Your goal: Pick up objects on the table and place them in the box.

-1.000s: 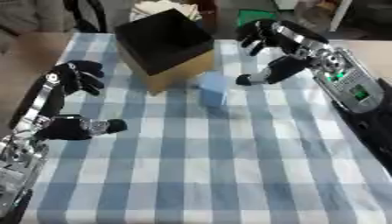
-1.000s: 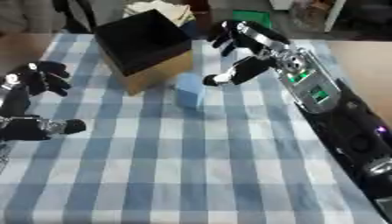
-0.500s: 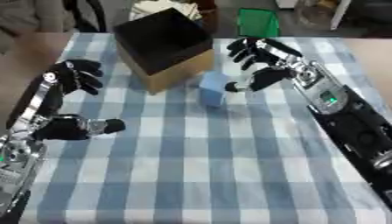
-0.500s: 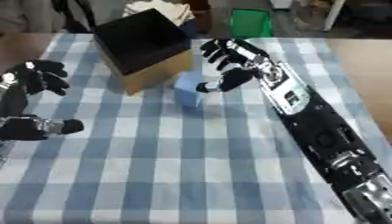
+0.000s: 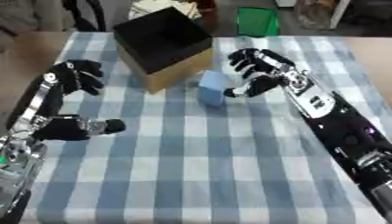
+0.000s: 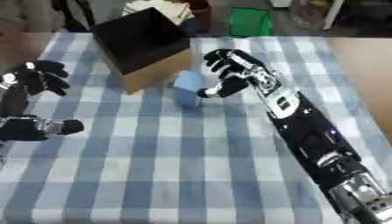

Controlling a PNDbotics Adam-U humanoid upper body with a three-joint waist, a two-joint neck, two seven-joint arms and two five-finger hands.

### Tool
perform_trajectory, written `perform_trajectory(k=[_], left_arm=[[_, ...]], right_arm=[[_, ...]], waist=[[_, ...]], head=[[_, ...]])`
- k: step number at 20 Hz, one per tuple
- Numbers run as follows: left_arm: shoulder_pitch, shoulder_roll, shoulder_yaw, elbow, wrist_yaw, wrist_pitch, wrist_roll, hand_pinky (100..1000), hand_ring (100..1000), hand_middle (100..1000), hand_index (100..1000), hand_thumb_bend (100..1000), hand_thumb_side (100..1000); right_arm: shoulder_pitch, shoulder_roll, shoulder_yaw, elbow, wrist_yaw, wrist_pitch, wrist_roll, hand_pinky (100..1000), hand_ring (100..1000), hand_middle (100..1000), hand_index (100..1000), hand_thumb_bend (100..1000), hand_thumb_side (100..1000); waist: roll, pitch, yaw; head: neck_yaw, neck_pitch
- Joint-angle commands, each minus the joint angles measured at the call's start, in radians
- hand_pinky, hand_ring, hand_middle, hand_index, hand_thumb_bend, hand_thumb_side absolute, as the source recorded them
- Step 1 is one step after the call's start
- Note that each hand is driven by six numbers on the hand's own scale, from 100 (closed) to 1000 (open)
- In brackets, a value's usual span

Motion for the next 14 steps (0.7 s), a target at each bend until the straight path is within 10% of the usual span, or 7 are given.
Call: perform_trajectory(k=[1,14], left_arm=[[-0.017,0.009,0.002,-0.01,0.003,-0.001,-0.004,577,604,618,749,981,251],[-0.022,0.009,-0.002,-0.009,0.004,-0.001,-0.014,577,605,619,750,981,253]], right_arm=[[-0.026,-0.006,-0.012,0.002,0.011,-0.008,-0.003,672,775,743,852,609,139],[-0.038,0.018,-0.015,0.021,0.027,-0.015,-0.002,672,775,742,848,609,139]], waist=[[0.003,-0.019,0.002],[0.004,-0.02,0.014]], head=[[-0.004,0.003],[-0.012,0.003]])
